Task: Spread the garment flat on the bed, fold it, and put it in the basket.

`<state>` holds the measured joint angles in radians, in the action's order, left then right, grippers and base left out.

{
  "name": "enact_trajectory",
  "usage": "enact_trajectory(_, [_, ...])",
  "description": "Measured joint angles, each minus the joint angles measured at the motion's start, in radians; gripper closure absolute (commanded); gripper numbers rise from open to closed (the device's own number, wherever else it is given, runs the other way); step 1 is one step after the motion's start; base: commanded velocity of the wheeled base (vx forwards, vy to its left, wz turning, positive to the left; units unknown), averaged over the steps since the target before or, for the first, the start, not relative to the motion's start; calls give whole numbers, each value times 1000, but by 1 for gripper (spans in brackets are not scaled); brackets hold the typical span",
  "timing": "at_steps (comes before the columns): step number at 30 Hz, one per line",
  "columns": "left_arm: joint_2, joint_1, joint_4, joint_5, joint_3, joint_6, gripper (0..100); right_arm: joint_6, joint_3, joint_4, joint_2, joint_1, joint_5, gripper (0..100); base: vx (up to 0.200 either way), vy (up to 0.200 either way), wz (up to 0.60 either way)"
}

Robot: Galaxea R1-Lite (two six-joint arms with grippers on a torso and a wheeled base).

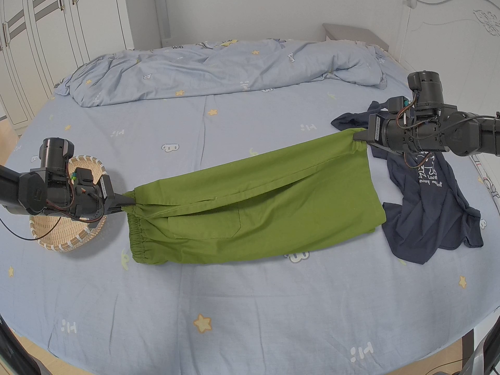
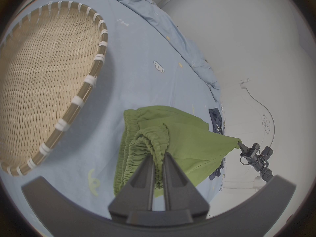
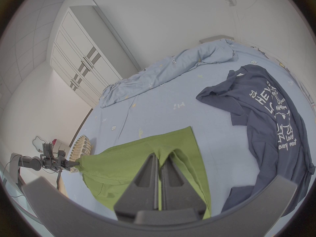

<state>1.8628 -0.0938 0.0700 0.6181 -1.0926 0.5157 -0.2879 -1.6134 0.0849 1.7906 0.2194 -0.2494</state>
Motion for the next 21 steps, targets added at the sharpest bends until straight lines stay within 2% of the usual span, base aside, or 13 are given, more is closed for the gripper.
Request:
enact_trajectory(14, [62, -1, -5, 1, -57, -23, 100, 1, -37, -3, 65, -24, 1, 100, 0, 0, 0])
enact_trajectory(21, [84, -1, -5, 0, -66, -43, 100, 2, -37, -4, 99, -24, 31, 100, 0, 0, 0])
